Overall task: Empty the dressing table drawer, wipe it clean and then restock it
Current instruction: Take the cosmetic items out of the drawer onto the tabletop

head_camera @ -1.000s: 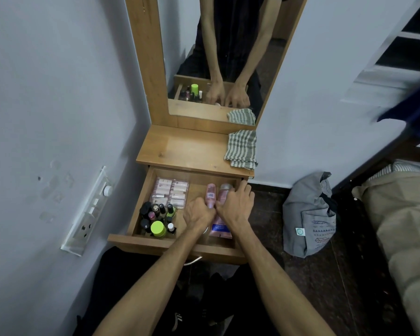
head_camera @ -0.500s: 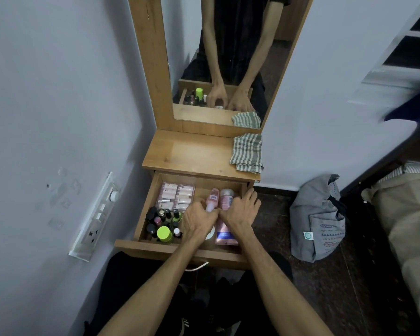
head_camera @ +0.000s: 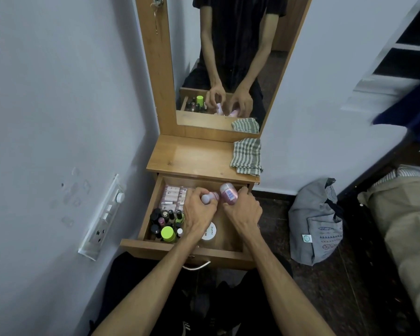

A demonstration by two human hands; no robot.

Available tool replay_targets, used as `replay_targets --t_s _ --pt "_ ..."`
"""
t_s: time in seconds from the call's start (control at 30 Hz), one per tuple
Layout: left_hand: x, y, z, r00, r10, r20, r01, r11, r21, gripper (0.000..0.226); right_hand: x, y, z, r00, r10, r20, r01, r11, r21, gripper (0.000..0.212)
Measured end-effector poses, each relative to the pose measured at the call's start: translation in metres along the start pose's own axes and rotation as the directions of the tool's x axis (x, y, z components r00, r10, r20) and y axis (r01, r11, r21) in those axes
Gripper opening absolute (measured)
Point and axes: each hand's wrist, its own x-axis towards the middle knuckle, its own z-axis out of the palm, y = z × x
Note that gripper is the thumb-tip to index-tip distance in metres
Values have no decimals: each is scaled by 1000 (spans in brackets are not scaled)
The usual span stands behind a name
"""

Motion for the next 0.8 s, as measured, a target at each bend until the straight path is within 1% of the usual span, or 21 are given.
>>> replay_targets --t_s 0.1,0.27,0.4,0.47,0.57,0.63,0.7,0.8 --pt "-1 5 -3 998 17 -65 -19 999 -40 14 1 7 -20 1000 -5 11 5 999 -34 58" --pt "-2 15 -13 989 101 -104 -112 988 -102 16 -1 11 -49 992 -91 92 102 987 -124 49" --pt "2 26 -24 986 120 -113 -134 982 -132 22 2 -2 -75 985 -163 65 172 966 -192 44" --pt "8 34 -30 983 140 -121 -157 977 -144 24 7 -12 -88 976 -215 40 218 941 -259 42" --pt "22 48 -37 974 183 -132 -204 965 -164 29 17 -30 -109 952 -305 -2 283 886 -366 39" --pt "35 58 -39 968 216 -126 -234 960 -152 33 27 -42 -121 927 -375 -30 320 828 -460 38" --pt "49 68 -40 963 244 -116 -259 955 -142 34 39 -55 -129 885 -464 -50 354 737 -576 35" --pt "72 83 -40 957 274 -91 -285 947 -148 29 59 -77 -136 830 -557 -38 353 577 -736 35"
